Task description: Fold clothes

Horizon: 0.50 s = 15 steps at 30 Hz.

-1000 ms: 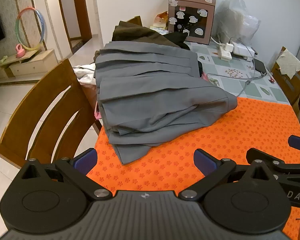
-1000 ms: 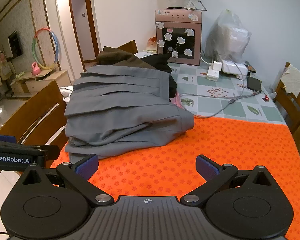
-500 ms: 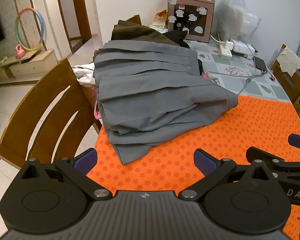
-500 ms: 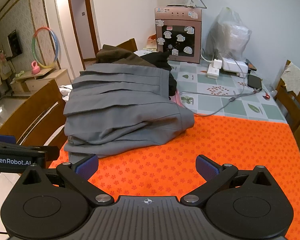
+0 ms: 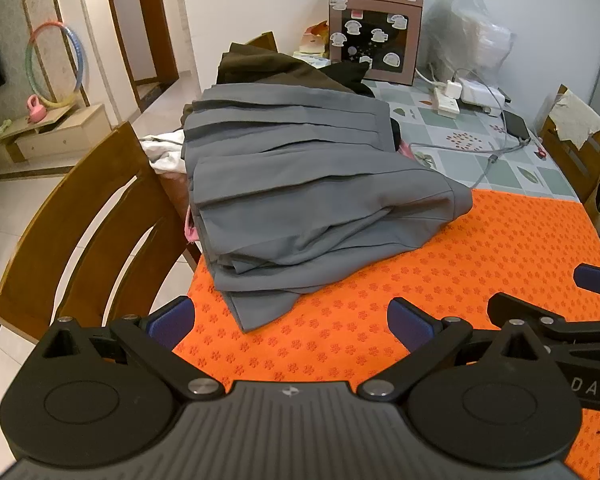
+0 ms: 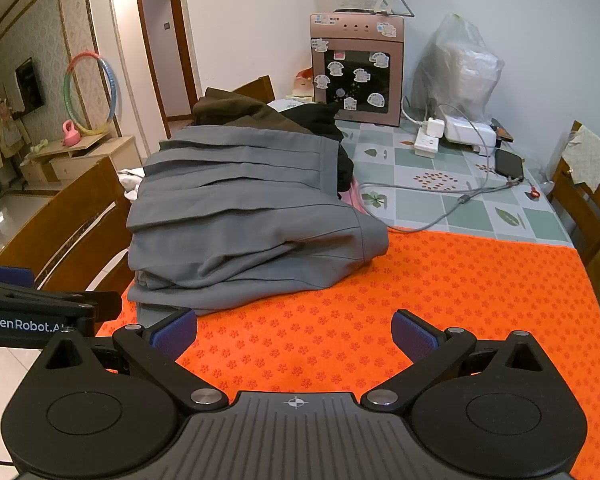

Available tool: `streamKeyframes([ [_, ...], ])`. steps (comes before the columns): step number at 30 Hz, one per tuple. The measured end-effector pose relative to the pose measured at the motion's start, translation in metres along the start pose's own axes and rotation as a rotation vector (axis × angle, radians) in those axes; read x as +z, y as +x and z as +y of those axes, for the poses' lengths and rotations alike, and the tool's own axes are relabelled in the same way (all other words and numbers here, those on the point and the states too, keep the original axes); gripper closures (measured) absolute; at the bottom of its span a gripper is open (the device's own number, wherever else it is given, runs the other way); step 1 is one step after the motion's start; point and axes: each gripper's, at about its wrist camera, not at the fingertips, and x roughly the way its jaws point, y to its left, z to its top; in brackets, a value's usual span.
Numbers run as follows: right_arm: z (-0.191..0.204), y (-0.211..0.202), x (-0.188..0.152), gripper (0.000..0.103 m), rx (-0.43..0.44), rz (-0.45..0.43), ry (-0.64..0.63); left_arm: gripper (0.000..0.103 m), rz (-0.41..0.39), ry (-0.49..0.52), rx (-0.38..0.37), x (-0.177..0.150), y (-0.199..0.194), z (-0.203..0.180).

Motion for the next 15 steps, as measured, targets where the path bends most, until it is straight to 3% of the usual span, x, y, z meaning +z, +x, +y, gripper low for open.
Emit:
streamKeyframes([
  [15,-0.0002,0.0035,0.0018,0.000,0.001,0.015,-0.001,0.000,0.013,0.001,-0.001,-0.0005,0.0058,0.0004],
])
